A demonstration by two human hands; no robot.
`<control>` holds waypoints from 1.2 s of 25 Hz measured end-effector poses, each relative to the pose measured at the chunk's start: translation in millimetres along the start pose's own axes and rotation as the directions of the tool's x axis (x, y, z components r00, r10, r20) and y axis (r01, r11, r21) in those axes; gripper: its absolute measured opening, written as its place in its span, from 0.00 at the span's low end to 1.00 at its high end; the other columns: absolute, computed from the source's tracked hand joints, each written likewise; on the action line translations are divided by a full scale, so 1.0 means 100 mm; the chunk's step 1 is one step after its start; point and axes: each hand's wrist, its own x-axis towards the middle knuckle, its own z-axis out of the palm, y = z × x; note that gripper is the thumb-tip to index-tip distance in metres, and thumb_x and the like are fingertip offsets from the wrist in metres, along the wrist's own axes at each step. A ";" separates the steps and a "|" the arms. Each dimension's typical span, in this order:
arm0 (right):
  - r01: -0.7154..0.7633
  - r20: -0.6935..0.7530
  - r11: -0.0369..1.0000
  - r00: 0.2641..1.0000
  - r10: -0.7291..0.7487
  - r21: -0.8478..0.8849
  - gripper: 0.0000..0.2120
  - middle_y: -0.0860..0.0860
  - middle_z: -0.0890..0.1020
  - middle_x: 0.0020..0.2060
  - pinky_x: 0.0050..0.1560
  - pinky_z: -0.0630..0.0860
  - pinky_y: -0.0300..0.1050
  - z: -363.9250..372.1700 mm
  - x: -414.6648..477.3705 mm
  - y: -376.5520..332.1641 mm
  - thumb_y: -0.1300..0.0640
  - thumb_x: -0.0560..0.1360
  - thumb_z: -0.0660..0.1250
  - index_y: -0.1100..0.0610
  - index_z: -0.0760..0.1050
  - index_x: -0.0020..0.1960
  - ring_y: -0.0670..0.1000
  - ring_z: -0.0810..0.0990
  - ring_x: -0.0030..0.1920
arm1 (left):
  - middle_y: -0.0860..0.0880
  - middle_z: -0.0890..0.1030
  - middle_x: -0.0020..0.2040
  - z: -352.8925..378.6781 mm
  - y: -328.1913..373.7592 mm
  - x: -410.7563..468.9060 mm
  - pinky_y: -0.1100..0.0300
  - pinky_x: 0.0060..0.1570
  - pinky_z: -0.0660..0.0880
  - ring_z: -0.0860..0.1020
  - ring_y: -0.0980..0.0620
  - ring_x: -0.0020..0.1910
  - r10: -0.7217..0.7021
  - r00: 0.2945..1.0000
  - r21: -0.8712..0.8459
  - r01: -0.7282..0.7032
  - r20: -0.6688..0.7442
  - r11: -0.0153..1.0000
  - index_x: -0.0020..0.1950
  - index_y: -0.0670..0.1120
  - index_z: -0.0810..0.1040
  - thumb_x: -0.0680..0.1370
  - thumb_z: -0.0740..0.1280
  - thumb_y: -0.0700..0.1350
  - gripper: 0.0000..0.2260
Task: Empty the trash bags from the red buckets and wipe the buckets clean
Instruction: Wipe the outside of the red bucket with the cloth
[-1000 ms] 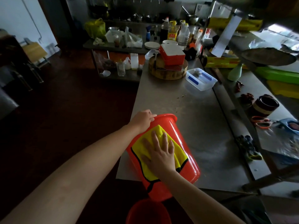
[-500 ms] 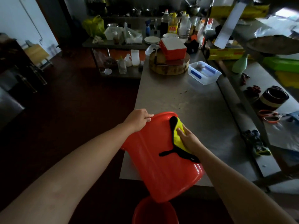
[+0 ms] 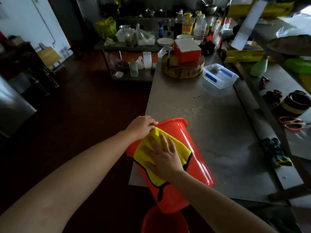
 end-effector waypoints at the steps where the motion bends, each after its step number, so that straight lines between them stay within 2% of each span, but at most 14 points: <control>1: 0.012 -0.028 1.000 1.000 -0.011 0.027 0.31 0.47 0.46 0.82 0.77 0.40 0.66 -0.02 0.01 0.08 0.31 0.79 0.51 0.37 0.53 0.80 0.62 0.37 0.80 | 0.48 0.81 0.58 0.00 -0.03 -0.05 0.55 0.61 0.75 0.79 0.49 0.58 0.000 1.000 -0.017 0.000 -0.012 1.000 0.65 0.46 0.81 0.80 0.68 0.43 0.13; 3: -0.051 -0.030 0.991 0.998 0.055 0.123 0.31 0.43 0.44 0.82 0.78 0.46 0.63 -0.04 0.01 0.34 0.28 0.78 0.52 0.31 0.51 0.78 0.58 0.40 0.81 | 0.48 0.81 0.58 0.01 -0.07 -0.11 0.58 0.60 0.73 0.79 0.50 0.58 -0.016 0.999 -0.059 0.014 -0.035 0.998 0.64 0.45 0.82 0.80 0.69 0.42 0.13; 5: -0.242 0.019 0.931 0.969 0.246 0.275 0.32 0.41 0.45 0.82 0.77 0.54 0.60 -0.02 0.03 0.67 0.27 0.76 0.55 0.29 0.49 0.77 0.54 0.45 0.82 | 0.48 0.81 0.57 0.02 -0.09 -0.16 0.58 0.61 0.73 0.79 0.50 0.58 -0.037 0.998 -0.101 0.032 -0.048 0.994 0.63 0.45 0.82 0.79 0.69 0.41 0.13; 6: -0.340 0.050 0.855 0.936 0.349 0.391 0.32 0.42 0.49 0.82 0.76 0.58 0.58 0.02 0.05 0.85 0.29 0.77 0.58 0.31 0.53 0.78 0.53 0.50 0.81 | 0.50 0.81 0.57 0.02 -0.10 -0.19 0.58 0.61 0.74 0.79 0.51 0.58 -0.049 0.998 -0.118 0.043 -0.049 0.992 0.63 0.46 0.82 0.79 0.70 0.41 0.13; 8: -0.475 0.176 0.568 0.847 0.501 0.672 0.31 0.47 0.60 0.81 0.75 0.63 0.52 0.06 0.13 1.16 0.36 0.79 0.63 0.40 0.60 0.79 0.52 0.61 0.78 | 0.53 0.81 0.57 0.03 -0.12 -0.24 0.59 0.60 0.74 0.79 0.54 0.57 -0.090 0.995 -0.143 0.083 -0.046 0.986 0.64 0.47 0.82 0.80 0.69 0.42 0.13; 10: -0.514 0.264 0.372 0.793 0.549 0.773 0.31 0.50 0.66 0.78 0.75 0.63 0.50 0.10 0.19 1.29 0.38 0.80 0.63 0.46 0.62 0.80 0.52 0.65 0.76 | 0.54 0.81 0.57 0.04 -0.12 -0.26 0.57 0.61 0.75 0.79 0.55 0.57 -0.103 0.993 -0.144 0.094 -0.055 0.985 0.64 0.48 0.81 0.80 0.69 0.43 0.13; 12: -0.541 0.246 0.469 0.796 0.552 0.698 0.33 0.49 0.61 0.80 0.74 0.64 0.56 0.09 0.17 1.16 0.32 0.79 0.57 0.42 0.58 0.80 0.57 0.64 0.77 | 0.54 0.81 0.56 0.06 -0.13 -0.25 0.54 0.61 0.76 0.80 0.55 0.56 -0.103 0.993 -0.129 0.095 -0.062 0.987 0.63 0.49 0.82 0.80 0.69 0.44 0.12; 14: -0.512 0.152 0.703 0.847 0.509 0.493 0.34 0.46 0.51 0.82 0.74 0.62 0.62 0.05 0.02 0.83 0.28 0.77 0.51 0.37 0.51 0.80 0.59 0.55 0.80 | 0.53 0.82 0.55 0.07 -0.14 -0.23 0.51 0.59 0.76 0.80 0.53 0.55 -0.096 0.993 -0.115 0.088 -0.069 0.990 0.63 0.49 0.82 0.79 0.70 0.44 0.12; 17: -0.269 -0.040 0.946 0.959 0.281 0.181 0.32 0.47 0.44 0.82 0.77 0.52 0.66 -0.02 -0.27 0.19 0.29 0.79 0.47 0.35 0.49 0.80 0.63 0.41 0.81 | 0.52 0.82 0.56 0.06 -0.14 -0.20 0.50 0.59 0.76 0.80 0.51 0.56 -0.082 0.995 -0.092 0.076 -0.063 0.993 0.63 0.50 0.82 0.79 0.70 0.44 0.13; 21: 0.096 -0.090 0.994 0.991 -0.100 -0.054 0.30 0.49 0.52 0.82 0.76 0.53 0.71 0.18 -0.34 -0.12 0.32 0.79 0.54 0.39 0.59 0.79 0.65 0.45 0.81 | 0.52 0.81 0.57 0.05 -0.13 -0.21 0.49 0.59 0.76 0.80 0.51 0.56 -0.071 0.996 -0.063 0.068 -0.050 0.996 0.65 0.49 0.81 0.80 0.68 0.44 0.13; 24: -0.015 -0.116 0.992 0.993 0.030 0.129 0.31 0.45 0.51 0.82 0.77 0.57 0.66 0.08 -0.29 0.21 0.29 0.77 0.54 0.35 0.58 0.79 0.60 0.49 0.81 | 0.53 0.81 0.57 0.06 -0.17 -0.23 0.49 0.59 0.77 0.80 0.52 0.56 -0.071 0.997 -0.073 0.068 -0.040 0.995 0.65 0.50 0.81 0.81 0.68 0.43 0.13; 26: -0.280 -0.026 0.891 0.951 0.309 0.357 0.33 0.44 0.51 0.82 0.76 0.60 0.60 0.08 -0.22 0.59 0.29 0.77 0.57 0.34 0.56 0.79 0.56 0.52 0.81 | 0.53 0.80 0.57 0.07 -0.16 -0.24 0.49 0.59 0.76 0.79 0.52 0.57 -0.081 0.996 -0.076 0.077 -0.048 0.994 0.65 0.50 0.81 0.80 0.68 0.44 0.13; 28: -0.493 0.148 0.621 0.840 0.522 0.609 0.33 0.48 0.59 0.81 0.75 0.64 0.55 0.11 -0.17 0.98 0.33 0.78 0.61 0.39 0.58 0.80 0.56 0.61 0.78 | 0.55 0.80 0.57 0.07 -0.11 -0.23 0.50 0.59 0.76 0.79 0.53 0.57 -0.091 0.994 -0.066 0.087 -0.054 0.994 0.65 0.51 0.80 0.81 0.67 0.45 0.13; 30: -0.600 0.297 0.370 0.730 0.615 0.710 0.32 0.51 0.64 0.79 0.73 0.65 0.52 0.09 -0.14 1.12 0.35 0.80 0.59 0.44 0.59 0.80 0.57 0.65 0.76 | 0.55 0.79 0.57 0.07 -0.06 -0.22 0.50 0.58 0.76 0.79 0.53 0.56 -0.092 0.994 -0.044 0.090 -0.050 0.995 0.66 0.52 0.80 0.82 0.66 0.46 0.13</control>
